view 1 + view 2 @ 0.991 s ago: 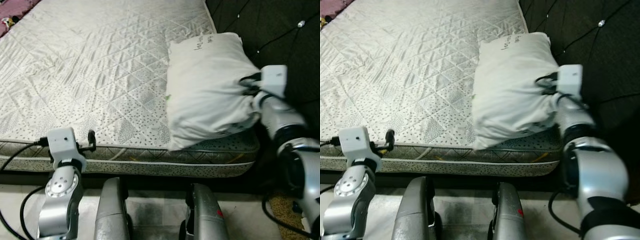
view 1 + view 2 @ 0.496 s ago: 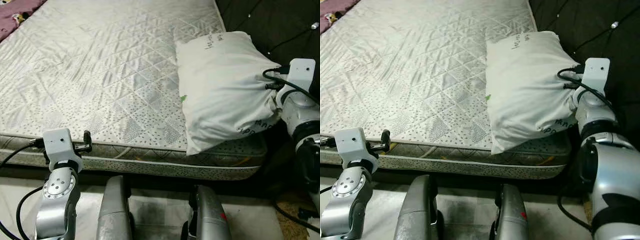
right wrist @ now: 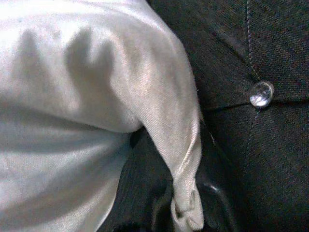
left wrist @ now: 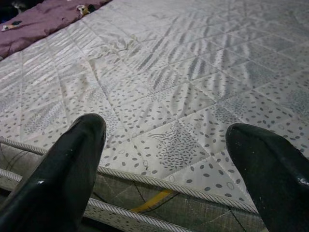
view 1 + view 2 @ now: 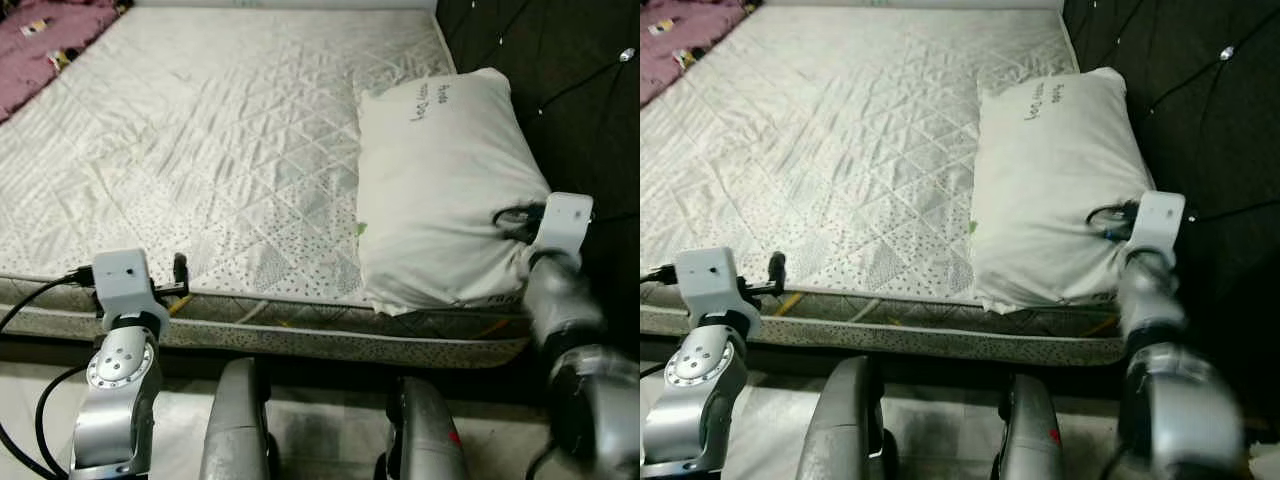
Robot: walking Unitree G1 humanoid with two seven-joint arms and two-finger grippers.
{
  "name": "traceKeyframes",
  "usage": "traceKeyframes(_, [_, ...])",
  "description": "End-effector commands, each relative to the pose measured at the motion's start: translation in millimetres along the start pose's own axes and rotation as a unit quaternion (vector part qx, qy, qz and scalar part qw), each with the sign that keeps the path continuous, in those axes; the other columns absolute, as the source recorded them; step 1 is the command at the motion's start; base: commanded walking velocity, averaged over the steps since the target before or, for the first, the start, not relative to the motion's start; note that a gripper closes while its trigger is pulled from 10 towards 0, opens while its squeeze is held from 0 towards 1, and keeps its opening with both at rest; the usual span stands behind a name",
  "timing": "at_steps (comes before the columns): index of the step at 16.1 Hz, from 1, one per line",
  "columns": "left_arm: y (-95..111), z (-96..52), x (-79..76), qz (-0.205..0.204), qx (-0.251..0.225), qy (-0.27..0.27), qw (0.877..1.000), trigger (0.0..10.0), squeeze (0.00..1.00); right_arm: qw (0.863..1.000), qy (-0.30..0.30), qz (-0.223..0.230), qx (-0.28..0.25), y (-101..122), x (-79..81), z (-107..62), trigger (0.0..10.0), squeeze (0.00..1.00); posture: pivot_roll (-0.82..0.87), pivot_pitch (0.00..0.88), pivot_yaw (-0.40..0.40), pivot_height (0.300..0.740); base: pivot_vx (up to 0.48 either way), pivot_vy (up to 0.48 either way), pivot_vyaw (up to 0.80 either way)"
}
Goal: Clean up the room
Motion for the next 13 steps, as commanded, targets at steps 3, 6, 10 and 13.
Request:
traceKeyframes(3, [-7, 1.3, 1.4, 0.009, 0.01, -0.003, 1.0, 10.0, 0.0, 0.998, 0.054, -0.007, -0.009, -16, 32.0, -18.0, 0.0, 0.0, 0.01, 0.0, 0.048, 0.586, 0.0, 0.0, 0.0])
traceKeyframes(6, [-7, -0.4, 3.3, 0.008, 0.01, 0.002, 1.0, 10.0, 0.0, 0.996, 0.091, -0.005, -0.007, -16, 53.0, -26.6, 0.0, 0.0, 0.02, 0.001, 0.04, 0.586, 0.0, 0.0, 0.0])
traceKeyframes(10, [-6, 0.2, 1.6, 0.006, 0.007, 0.003, 1.0, 10.0, 0.0, 0.997, 0.068, -0.014, 0.015, 14, 26.2, 2.5, 0.0, 0.0, 0.02, 0.0, 0.032, 0.586, 0.0, 0.0, 0.0])
traceKeyframes(13, [-5, 1.7, 4.2, 0.007, 0.006, 0.006, 1.0, 10.0, 0.0, 0.998, 0.035, -0.043, -0.012, 72, -11.1, 22.8, 0.0, 0.0, 0.02, 0.0, 0.03, 0.586, 0.0, 0.0, 0.0])
Point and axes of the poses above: a point about 5 cm out from each wrist's last joint towards the gripper, its own z axis pointing out of the wrist towards the gripper, its own y axis along the axis of the wrist's last joint, x = y × z, the point moved 6 cm from there along z, pointing out of the wrist towards the gripper, and after that the axes turned 7 degrees about z, right-handed, at the moved point
